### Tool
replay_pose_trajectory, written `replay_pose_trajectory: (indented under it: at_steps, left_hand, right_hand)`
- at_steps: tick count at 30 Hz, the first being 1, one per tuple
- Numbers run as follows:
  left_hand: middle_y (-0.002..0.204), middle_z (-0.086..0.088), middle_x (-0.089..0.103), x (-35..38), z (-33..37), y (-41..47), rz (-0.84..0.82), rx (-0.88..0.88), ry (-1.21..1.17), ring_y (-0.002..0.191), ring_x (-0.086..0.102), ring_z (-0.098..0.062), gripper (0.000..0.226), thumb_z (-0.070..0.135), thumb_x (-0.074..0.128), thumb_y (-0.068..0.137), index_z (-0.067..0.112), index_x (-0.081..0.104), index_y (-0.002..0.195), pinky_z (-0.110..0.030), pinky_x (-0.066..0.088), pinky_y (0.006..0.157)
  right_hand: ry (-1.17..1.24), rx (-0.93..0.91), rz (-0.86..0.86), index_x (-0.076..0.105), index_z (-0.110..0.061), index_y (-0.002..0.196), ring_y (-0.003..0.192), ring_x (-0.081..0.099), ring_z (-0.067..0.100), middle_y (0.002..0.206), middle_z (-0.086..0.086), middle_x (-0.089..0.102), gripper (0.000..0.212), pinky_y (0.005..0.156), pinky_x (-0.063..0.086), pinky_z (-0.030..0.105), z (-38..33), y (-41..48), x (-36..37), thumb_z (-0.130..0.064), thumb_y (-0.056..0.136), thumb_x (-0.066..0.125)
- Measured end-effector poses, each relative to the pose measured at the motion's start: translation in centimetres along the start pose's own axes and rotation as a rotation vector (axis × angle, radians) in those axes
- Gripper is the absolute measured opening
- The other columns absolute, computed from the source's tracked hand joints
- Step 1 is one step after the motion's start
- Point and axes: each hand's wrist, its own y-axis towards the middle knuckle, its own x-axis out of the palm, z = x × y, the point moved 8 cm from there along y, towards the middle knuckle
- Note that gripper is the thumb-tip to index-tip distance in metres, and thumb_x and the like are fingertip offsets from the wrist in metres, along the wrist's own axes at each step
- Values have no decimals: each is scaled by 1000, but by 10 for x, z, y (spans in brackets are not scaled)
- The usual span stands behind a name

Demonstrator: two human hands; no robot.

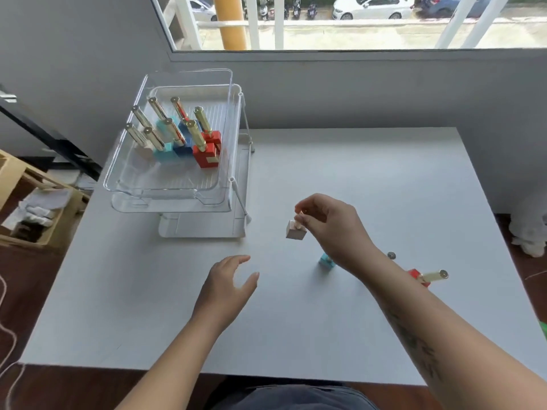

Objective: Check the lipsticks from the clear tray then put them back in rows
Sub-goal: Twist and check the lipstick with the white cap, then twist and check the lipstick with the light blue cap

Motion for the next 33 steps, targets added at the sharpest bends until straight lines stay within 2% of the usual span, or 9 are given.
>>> replay_pose_trajectory:
  at_steps: [2,4,7,11,14,16,22,28,33]
  left_hand:
    - [142,9,50,-2,-22,-2,20,20,148,135,38,-11,49,38,62,89,24,53,135,-26,31,109]
    - [152,6,41,-3,-41,-3,8,19,231,142,29,-15,56,40,60,90,24,46,142,-30,26,114]
    - [161,6,24,0,-68,-5,-47,10,330,148,17,-17,64,46,53,92,26,33,149,-32,18,118]
    - [164,8,11,2,-88,-6,-94,55,432,151,7,-16,68,49,48,93,26,25,153,-34,12,120]
    - [164,9,8,3,-91,-7,-106,76,428,151,4,-16,69,49,48,93,27,22,153,-35,10,120]
    - [164,8,6,3,-91,-8,-110,86,419,151,2,-17,70,49,48,93,27,21,154,-35,8,120]
    - [165,8,-2,3,-95,-9,-142,109,423,151,-4,-18,71,49,45,95,27,14,155,-35,2,120]
    - [165,4,1,5,-93,-8,-149,132,385,151,-2,-20,70,44,50,94,23,21,154,-36,6,120]
    - [165,5,4,18,-80,-10,-203,237,416,151,-2,-19,67,42,48,95,24,20,154,-31,2,120]
  right_hand:
    - [-33,31,-2,67,-24,91,90,67,12,91,-2,71,12,66,46,6,10,4,15,-12,89,65]
    - [-69,76,-11,67,-23,95,92,66,11,92,-4,69,13,66,45,5,21,6,29,-12,90,63]
    - [-118,126,-17,67,-18,101,95,66,13,96,-2,68,14,78,50,21,33,8,48,-11,92,61]
    - [-203,149,-21,65,-17,102,70,60,-19,95,-3,66,14,59,43,8,41,12,67,-10,93,57]
    - [-250,170,-16,66,-16,101,85,65,3,98,0,68,13,75,51,28,44,14,77,-12,92,59]
    - [-275,179,-18,67,-17,100,94,64,17,100,1,68,13,79,51,32,47,13,84,-13,91,59]
    - [-286,200,-9,65,-18,105,97,64,21,101,3,67,15,77,49,30,53,10,99,-14,92,58]
    - [-282,205,27,50,-26,131,110,55,14,129,-4,57,40,94,50,39,55,-5,96,-23,91,59]
    - [-435,198,78,53,-26,129,117,53,9,129,-10,56,37,92,46,28,81,-58,81,-31,93,59]
